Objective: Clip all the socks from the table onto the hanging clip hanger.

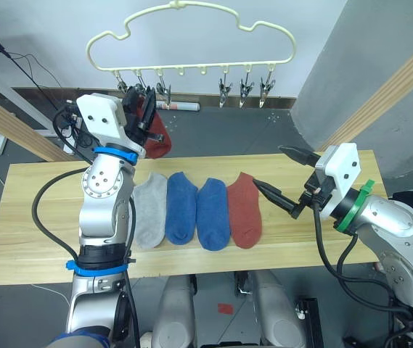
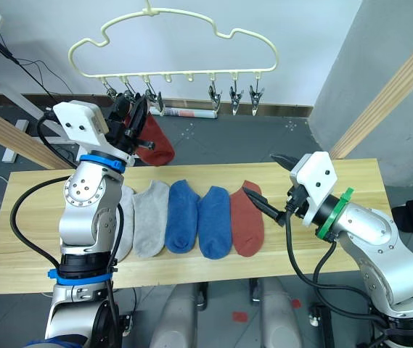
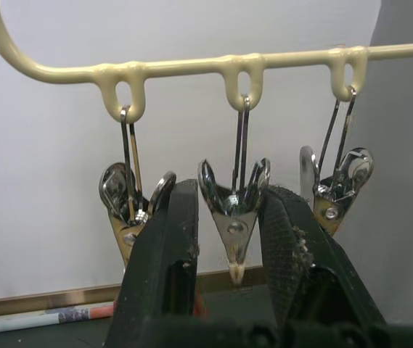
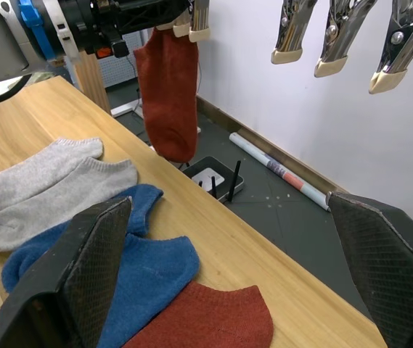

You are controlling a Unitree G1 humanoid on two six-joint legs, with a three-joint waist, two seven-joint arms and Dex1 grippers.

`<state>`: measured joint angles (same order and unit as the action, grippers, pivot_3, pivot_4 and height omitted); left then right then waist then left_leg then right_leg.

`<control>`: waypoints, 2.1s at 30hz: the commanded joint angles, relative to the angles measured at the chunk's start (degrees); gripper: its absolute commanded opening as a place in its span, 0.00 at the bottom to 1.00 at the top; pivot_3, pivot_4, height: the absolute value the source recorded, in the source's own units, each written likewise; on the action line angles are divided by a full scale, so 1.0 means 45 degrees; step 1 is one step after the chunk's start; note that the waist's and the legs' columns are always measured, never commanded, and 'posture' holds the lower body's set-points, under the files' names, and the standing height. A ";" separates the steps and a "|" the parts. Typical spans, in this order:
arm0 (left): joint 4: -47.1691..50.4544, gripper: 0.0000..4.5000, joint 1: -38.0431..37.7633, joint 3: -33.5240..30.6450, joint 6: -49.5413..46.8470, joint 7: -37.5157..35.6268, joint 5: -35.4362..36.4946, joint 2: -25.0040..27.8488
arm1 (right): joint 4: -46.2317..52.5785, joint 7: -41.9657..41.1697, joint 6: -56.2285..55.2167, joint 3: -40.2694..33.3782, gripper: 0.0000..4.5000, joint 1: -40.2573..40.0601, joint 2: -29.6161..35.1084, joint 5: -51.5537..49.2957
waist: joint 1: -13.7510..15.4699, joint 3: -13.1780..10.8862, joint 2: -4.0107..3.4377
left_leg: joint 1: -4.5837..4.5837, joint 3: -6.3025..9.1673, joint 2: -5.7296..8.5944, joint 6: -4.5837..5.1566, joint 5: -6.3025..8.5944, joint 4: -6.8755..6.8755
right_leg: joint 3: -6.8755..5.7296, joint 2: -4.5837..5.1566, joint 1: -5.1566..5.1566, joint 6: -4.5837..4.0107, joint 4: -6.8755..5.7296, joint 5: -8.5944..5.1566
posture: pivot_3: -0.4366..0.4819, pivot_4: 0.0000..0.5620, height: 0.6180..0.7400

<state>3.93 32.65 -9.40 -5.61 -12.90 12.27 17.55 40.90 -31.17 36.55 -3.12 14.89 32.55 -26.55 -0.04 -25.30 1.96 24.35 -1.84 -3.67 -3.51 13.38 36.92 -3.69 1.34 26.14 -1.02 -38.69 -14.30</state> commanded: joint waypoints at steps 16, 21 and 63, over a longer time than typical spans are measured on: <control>0.0567 0.30 0.0193 -0.0226 0.0228 0.0255 0.0000 0.0087 | 0.0519 -0.0081 -0.0321 0.0069 1.00 -0.0187 0.0022 -0.0146 | 0.0002 -0.0001 0.0000 | 0.0001 0.0000 -0.0002 0.0000 0.0000 -0.0005 | -0.0002 0.0000 0.0000 0.0000 0.0011 0.0000 | 0.42 0.88 1.00; 0.0635 0.11 0.0182 -0.0237 0.0275 0.0055 0.0141 0.0179 | 0.0469 -0.0062 -0.0411 0.0227 1.00 -0.0209 0.0031 -0.0027 | 0.0003 -0.0001 0.0000 | 0.0002 -0.0001 -0.0001 0.0000 0.0000 -0.0006 | -0.0002 0.0000 0.0000 0.0001 0.0012 0.0000 | 0.42 0.88 1.00; 0.1495 0.08 0.0000 -0.0200 -0.1187 -0.1064 0.1005 0.0802 | -0.9319 0.7465 -0.1308 0.3545 0.79 0.1379 -0.7875 0.6431 | -0.0003 -0.0001 -0.0001 | 0.0004 -0.0004 -0.0023 -0.0005 -0.0002 -0.0010 | 0.0001 0.0002 0.0008 0.0003 0.0014 -0.0002 | 0.47 0.87 1.00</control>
<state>7.44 33.04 -9.46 -11.21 -17.59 16.60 20.48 -0.66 1.82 31.58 12.60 21.91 -2.60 1.21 -0.05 -25.31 1.96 24.37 -1.85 -3.77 -3.53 13.37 36.88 -3.69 1.35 26.18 -1.00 -38.62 -14.31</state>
